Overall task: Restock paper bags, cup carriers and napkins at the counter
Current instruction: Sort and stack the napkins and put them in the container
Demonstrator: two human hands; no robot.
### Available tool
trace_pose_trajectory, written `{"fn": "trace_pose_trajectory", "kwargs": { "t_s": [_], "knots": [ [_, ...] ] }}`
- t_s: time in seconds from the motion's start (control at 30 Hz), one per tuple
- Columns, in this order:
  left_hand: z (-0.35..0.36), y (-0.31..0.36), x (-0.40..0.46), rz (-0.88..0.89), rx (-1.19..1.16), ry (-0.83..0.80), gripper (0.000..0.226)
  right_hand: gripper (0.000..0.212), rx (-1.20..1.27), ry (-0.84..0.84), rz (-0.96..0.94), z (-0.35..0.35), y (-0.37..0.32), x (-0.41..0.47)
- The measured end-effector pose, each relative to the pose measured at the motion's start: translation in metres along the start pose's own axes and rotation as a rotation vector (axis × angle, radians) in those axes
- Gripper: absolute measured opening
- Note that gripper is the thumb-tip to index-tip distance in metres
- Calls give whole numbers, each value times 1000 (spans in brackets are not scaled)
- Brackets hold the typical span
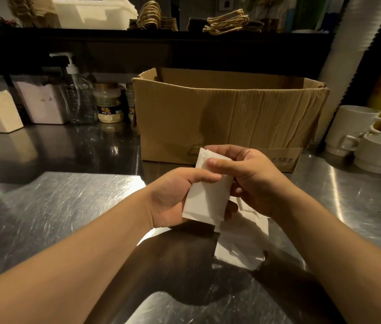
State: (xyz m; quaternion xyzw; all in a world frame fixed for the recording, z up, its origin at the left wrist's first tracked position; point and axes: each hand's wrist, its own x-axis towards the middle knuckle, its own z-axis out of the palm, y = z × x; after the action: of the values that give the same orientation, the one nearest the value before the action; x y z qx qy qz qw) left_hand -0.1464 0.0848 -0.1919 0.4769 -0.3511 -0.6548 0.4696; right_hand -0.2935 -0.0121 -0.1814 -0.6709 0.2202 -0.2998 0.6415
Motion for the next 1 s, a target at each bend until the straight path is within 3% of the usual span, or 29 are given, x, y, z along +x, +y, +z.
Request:
{"fn": "trace_pose_trajectory", "kwargs": {
  "t_s": [0.1,0.2,0.3,0.47,0.63,0.87,1.0],
  "knots": [
    [4,1,-3,7,-65,-9,50,31,-100,48,-42,2,-7,-2],
    [2,3,-2,56,-240,32,50,13,-158,284,-69,-9,-13,1],
    [-6,5,2,127,-407,86,50,8,-530,413,-4,-30,-11,8],
    [-13,4,5,152,-460,144,57,39,-1234,133,297,-47,-14,13],
    [-11,5,5,144,-440,183,58,66,-1350,-157,385,-62,-11,12],
    [-13,4,6,132,-409,207,61,31,-1359,-89,429,-70,-6,18],
    [-14,4,7,134,-423,234,61,32,-1399,33,288,-68,-11,14]
  ]
}}
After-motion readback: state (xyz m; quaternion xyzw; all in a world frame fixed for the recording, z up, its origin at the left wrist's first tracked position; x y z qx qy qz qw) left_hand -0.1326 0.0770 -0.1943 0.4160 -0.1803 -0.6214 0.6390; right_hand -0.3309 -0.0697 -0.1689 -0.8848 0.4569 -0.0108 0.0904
